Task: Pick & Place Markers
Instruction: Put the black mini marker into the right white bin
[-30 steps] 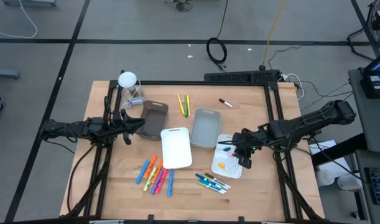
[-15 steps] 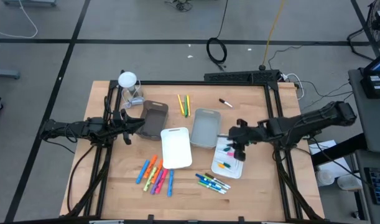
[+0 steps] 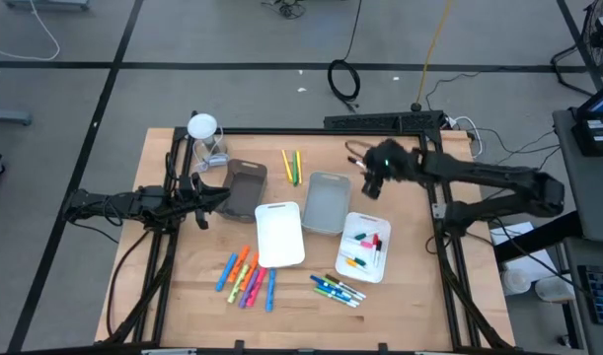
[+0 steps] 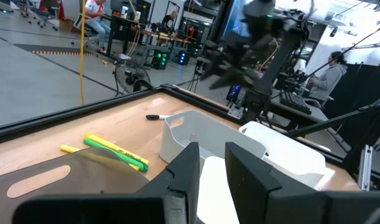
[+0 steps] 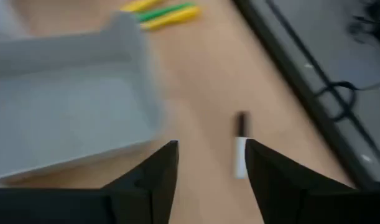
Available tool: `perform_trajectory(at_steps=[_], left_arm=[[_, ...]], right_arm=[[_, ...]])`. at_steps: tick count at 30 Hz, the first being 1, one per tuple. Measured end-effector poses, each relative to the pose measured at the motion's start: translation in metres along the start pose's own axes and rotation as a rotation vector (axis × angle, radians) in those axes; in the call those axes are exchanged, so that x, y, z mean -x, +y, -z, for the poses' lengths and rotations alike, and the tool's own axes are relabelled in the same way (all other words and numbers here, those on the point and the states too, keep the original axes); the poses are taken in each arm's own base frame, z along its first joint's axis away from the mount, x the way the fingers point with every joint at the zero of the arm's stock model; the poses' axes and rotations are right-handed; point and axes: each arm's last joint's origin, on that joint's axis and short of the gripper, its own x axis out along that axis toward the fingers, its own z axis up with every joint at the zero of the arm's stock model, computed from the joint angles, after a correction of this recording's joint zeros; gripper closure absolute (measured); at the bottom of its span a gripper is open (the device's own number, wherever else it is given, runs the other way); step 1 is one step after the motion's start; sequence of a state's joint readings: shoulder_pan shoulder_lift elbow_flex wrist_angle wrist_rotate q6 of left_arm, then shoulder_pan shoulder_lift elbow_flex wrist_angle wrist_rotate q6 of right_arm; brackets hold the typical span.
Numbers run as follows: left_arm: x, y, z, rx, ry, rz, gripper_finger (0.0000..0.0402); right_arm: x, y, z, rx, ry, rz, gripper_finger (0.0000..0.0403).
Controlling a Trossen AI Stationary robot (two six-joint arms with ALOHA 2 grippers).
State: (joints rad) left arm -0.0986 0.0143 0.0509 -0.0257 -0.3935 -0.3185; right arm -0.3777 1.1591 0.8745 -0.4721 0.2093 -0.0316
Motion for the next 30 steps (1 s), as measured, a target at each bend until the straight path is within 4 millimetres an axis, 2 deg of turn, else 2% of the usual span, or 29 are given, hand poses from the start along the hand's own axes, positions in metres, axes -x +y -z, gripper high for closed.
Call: perform_trajectory(at_steps=[2, 5, 9, 14, 19, 23, 30], left_arm=[[0.000, 0.000, 0.000, 0.000, 0.000, 0.000, 0.0323], [0.000, 0.000, 0.000, 0.000, 0.000, 0.000, 0.0323], [0.000, 0.000, 0.000, 0.000, 0.000, 0.000, 0.0323], [0.000, 0.000, 0.000, 0.000, 0.000, 0.000, 0.0323], [0.000, 0.000, 0.000, 0.000, 0.000, 0.000, 0.0323], [0.000, 0.000, 0.000, 0.000, 0.000, 0.000, 0.0323], [0.000, 0.000, 0.000, 0.000, 0.000, 0.000, 0.0323]], right_arm=[[-0.011, -0.014, 0.000, -0.006, 0.018, 0.036, 0.0215], [-0.034, -0.028, 0.002, -0.041, 0.065, -0.014, 0.0207], [-0.067, -0.039, 0.013, -0.056, 0.159, -0.106, 0.0208], [-0.098, -0.051, 0.030, -0.091, 0.284, -0.102, 0.0210], [-0.117, -0.058, 0.040, -0.093, 0.324, -0.103, 0.0209], [-0.130, -0.059, 0.043, -0.119, 0.300, -0.183, 0.0214], [-0.140, -0.060, 0.048, -0.153, 0.327, -0.176, 0.0236]])
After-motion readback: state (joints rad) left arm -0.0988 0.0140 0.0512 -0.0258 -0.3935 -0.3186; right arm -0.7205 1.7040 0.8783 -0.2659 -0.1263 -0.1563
